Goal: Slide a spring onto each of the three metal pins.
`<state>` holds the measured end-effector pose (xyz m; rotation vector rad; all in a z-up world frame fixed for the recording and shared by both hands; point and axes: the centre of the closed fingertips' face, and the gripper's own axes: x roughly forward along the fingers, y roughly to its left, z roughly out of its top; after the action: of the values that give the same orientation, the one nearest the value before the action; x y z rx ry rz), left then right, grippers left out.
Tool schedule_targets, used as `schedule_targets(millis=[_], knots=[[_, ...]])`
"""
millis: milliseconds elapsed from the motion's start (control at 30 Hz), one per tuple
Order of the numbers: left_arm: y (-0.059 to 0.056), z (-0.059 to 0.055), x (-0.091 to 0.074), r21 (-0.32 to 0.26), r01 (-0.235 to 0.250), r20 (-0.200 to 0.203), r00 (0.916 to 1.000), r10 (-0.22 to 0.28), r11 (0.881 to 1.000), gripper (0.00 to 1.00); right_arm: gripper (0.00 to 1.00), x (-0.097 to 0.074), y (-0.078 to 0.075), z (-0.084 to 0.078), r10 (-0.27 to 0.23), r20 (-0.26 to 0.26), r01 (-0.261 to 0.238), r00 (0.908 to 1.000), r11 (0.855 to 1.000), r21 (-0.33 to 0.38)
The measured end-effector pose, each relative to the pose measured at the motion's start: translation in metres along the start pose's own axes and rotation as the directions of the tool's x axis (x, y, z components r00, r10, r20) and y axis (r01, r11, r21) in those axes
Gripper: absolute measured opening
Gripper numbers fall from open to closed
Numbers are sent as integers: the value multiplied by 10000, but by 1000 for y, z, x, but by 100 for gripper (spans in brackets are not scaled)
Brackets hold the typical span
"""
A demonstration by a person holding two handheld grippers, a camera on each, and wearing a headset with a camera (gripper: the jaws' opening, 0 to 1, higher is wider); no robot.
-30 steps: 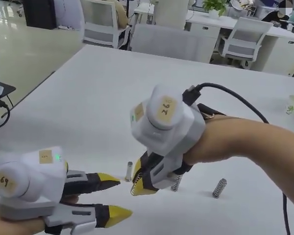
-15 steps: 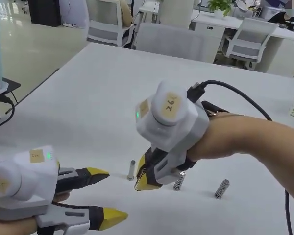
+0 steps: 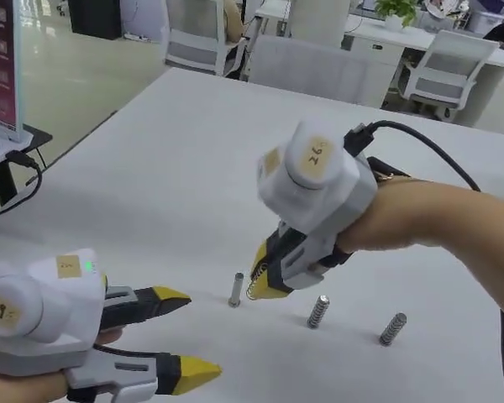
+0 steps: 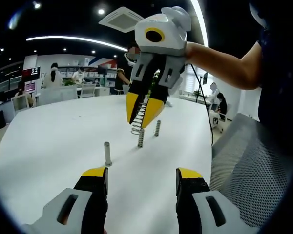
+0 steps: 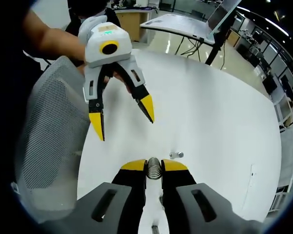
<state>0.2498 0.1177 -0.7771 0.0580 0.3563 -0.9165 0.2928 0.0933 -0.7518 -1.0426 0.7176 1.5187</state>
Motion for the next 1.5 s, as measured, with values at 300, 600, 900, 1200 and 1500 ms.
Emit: schedule_targets(millis=[300,600,900,1200,1500], knots=[[-1,-3,1,40,-21,-76,10000,21,10000,50,9,9,-26,-5,-367,-235,367,9991,9993,1],[0,-4,-1,53,-81,-70,9999,82,10000,50,9,22,-39,-1,-442,-333,440,9985,9990,-65],[0,-6,-4,-17,-175,-30,9998,175,9998,49,9,35,-43,0,-291,-610,277,9977,9994,-225],[2,-6,-6,-17,-233,-43,9997,233,9997,49,9,41,-47,-5,-291,-906,264,9955,9992,-306],[3,-8,-7,-95,-282,-33,9996,282,9996,49,9,52,-46,-8,-54,-1066,33,9943,9998,-195]])
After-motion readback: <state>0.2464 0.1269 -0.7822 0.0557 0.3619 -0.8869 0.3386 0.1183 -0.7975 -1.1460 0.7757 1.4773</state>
